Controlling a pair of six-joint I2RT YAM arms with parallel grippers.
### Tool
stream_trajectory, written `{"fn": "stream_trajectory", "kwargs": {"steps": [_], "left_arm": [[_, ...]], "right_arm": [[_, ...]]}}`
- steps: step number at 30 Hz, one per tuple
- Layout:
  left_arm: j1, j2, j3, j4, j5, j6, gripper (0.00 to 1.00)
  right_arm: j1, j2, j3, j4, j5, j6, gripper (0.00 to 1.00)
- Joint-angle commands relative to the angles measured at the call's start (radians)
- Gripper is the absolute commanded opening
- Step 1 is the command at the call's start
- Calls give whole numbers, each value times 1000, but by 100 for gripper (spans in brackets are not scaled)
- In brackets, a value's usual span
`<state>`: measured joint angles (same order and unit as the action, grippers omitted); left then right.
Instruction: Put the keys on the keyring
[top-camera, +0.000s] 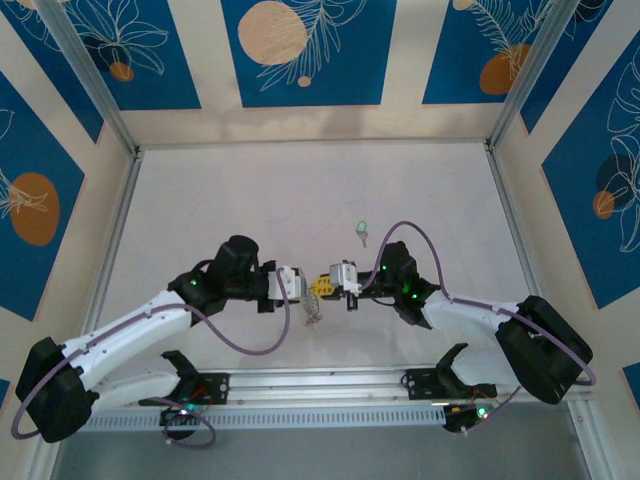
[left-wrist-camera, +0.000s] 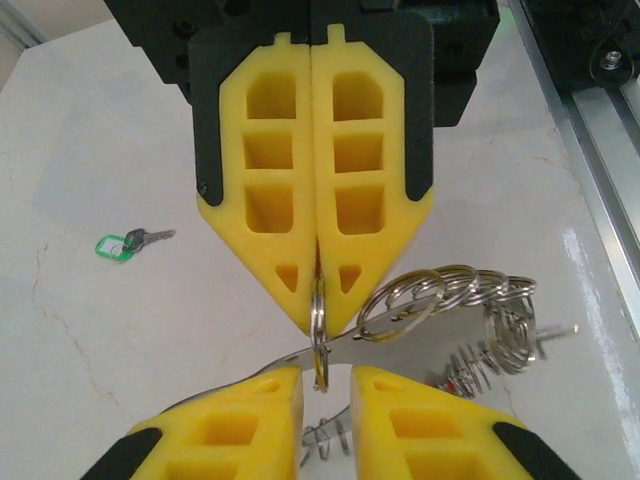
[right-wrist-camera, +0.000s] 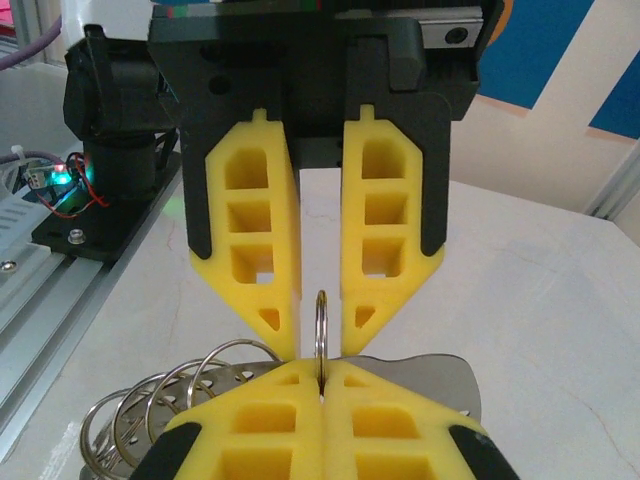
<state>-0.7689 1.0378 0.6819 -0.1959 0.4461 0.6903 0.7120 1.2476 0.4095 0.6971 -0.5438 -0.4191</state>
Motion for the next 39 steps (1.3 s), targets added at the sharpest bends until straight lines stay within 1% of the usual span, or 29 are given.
{"fn": "stream_trajectory", "kwargs": {"steps": [1,8,12,16,18,19,21,23,26,28,31,32,34,35,37,39], "left_arm": [[-6,2,34,33,11,8,19],[-7,8,32,59,19,1,19],[-7,19,41,42,26,9,8],[-7,14,46,27,14,13,0],[-7,12,68,-12,-14,21,0],[-6,7,78,-31,-29,27,0],[-8,-7,87,-57,-59,49,0],[-9,-21,95,-84,-98,79,0],[-15,-40,109,-128,-163,148,0],[-24,-55,114,-172,-190,248,0],[-28,-85,97,-170,-227,356,0],[-29,-96,89,-160,-230,376,0],[-30,-120,63,-122,-228,404,0],[-30,-131,53,-106,-220,413,0],[-29,-145,40,-90,-193,424,0],[-30,-152,39,-97,-165,431,0]], "right_arm": [[-5,4,21,53,-32,-14,0],[-5,7,23,47,-38,-18,0],[-5,8,18,58,-38,-11,0],[-5,-3,15,36,-12,-14,0],[-7,-5,8,27,1,-26,14],[-7,-5,3,25,9,-30,19],[-7,-13,0,11,25,-39,27],[-8,-22,-7,-1,34,-52,31],[-9,-21,-16,18,41,-60,34],[-12,-26,-12,15,45,-63,36],[-19,-25,-4,14,62,-56,37],[-24,-22,0,11,81,-51,37],[-40,-23,18,-25,166,-24,37],[-48,-32,14,-31,179,-13,38],[-60,-66,-4,-2,152,20,40],[-58,-89,-11,-14,86,2,40]]}}
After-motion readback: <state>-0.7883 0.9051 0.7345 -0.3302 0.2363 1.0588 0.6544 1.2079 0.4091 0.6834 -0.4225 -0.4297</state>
